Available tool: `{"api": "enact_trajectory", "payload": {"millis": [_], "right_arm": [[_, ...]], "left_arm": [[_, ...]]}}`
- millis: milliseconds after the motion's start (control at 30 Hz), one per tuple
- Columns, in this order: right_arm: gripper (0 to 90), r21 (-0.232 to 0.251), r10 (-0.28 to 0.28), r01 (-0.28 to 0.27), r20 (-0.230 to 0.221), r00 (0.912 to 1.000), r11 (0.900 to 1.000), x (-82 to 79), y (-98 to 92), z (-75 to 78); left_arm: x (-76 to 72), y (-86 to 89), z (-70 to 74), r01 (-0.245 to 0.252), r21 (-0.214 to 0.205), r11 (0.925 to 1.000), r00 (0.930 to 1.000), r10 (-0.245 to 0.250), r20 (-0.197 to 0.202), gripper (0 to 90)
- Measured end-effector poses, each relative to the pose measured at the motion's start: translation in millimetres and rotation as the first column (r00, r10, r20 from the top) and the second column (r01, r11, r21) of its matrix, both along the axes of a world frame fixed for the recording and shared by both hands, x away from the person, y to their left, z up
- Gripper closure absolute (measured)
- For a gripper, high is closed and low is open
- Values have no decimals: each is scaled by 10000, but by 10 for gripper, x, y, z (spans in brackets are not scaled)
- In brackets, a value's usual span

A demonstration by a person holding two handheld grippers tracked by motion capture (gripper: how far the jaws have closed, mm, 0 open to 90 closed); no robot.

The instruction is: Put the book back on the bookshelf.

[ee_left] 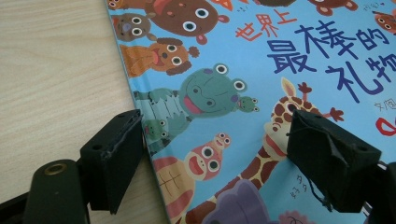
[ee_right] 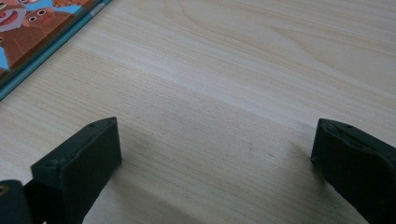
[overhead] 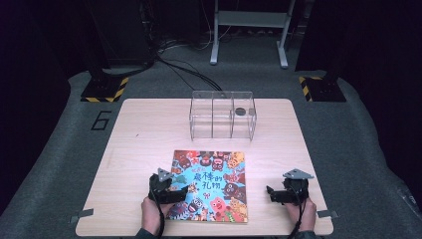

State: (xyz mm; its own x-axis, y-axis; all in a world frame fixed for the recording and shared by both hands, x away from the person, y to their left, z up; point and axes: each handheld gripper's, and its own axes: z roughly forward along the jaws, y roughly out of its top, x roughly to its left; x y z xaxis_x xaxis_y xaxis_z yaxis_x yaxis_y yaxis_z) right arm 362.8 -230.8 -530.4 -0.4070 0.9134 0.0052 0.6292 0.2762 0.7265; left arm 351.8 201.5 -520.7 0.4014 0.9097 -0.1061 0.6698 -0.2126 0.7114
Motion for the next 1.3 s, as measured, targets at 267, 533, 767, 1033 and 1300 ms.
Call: {"api": "enact_trajectory", "payload": {"millis": [267,533,767,1033,1300], "right_arm": [[21,-85,19,-19,-23,10000,10000,-8,-13,4],[22,23,-117,117,20,9999,9999,-4,0,0],[26,34,-136,136,17,9999,9999,-4,2,0],[36,-40,8,-8,-8,10000,10000,-4,-14,5],[50,-32,5,-5,-17,10000,10000,-5,-21,12]], "left_arm": [[5,-49,5,109,5,9999,9999,-109,-73,188],[8,-119,5,82,20,10000,9999,-82,-69,188],[1,-199,-16,-36,-87,10000,9999,37,161,188],[10,-253,-19,33,-145,9999,9998,-30,177,188],[-21,-116,29,-145,70,9999,9996,144,231,149]]}}
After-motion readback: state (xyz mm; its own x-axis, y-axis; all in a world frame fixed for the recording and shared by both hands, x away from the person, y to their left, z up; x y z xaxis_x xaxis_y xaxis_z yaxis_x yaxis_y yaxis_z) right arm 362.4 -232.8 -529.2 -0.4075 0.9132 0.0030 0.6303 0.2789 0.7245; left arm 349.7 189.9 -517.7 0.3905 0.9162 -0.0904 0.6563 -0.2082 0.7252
